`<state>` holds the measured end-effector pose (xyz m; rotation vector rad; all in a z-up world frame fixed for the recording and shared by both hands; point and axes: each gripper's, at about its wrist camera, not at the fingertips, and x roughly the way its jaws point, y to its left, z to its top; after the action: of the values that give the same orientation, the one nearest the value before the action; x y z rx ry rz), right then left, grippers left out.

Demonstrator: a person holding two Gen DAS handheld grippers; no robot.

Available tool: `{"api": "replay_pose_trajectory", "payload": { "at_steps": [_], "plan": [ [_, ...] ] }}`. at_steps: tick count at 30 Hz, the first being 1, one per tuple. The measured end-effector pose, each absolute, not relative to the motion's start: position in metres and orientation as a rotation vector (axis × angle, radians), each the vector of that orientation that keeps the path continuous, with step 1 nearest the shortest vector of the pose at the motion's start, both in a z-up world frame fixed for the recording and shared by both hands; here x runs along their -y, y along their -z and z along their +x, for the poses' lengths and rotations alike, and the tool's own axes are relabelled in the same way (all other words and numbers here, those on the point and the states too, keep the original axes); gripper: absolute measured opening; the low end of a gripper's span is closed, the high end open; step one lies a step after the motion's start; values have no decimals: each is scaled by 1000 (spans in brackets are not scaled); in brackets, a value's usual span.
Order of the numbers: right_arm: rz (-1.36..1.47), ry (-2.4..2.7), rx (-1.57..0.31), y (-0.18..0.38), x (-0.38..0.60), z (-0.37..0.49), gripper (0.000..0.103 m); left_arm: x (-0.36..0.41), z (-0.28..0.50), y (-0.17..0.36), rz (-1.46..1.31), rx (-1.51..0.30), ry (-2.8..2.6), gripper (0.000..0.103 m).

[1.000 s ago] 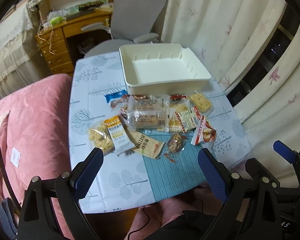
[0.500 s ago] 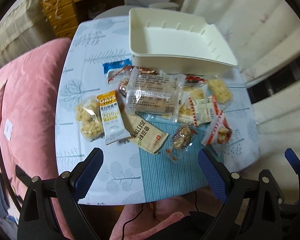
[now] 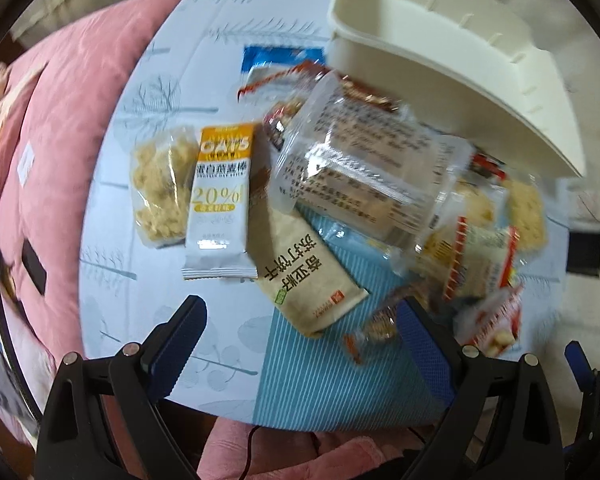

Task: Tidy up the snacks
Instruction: 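Grasp the brown biscuit packet with the left gripper while the right grasps the red apple-chip bag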

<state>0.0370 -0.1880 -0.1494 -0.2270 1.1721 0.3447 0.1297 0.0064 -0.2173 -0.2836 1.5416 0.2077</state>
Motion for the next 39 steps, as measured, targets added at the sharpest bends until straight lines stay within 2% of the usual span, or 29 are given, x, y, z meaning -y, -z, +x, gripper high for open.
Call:
{"api": "replay_pose_trajectory", "payload": {
  "at_steps": [13, 15, 22, 25, 27, 29, 39],
  "plan": [
    [-337, -566, -1377, 211, 177, 79, 97, -25, 145, 288, -401, -1646, -378, 95],
    [-348, -584, -1412, 219, 177, 81, 97, -27, 145, 293, -417, -1650, -391, 92],
    [-398, -613, -1474, 237, 177, 82, 85, -40, 138, 313, -505, -1670, -409, 79],
    [-424, -609, -1457, 237, 177, 81, 76, -42, 136, 315, -512, -1661, -423, 77],
    [-438, -597, -1448, 237, 178, 81, 69, -44, 134, 312, -517, -1656, -431, 71],
    [-432, -594, -1451, 235, 178, 78, 58, -41, 137, 298, -518, -1647, -439, 58],
    [-377, -582, -1404, 209, 198, 78, 55, -67, 121, 292, -625, -1622, -410, 54]
  ]
}}
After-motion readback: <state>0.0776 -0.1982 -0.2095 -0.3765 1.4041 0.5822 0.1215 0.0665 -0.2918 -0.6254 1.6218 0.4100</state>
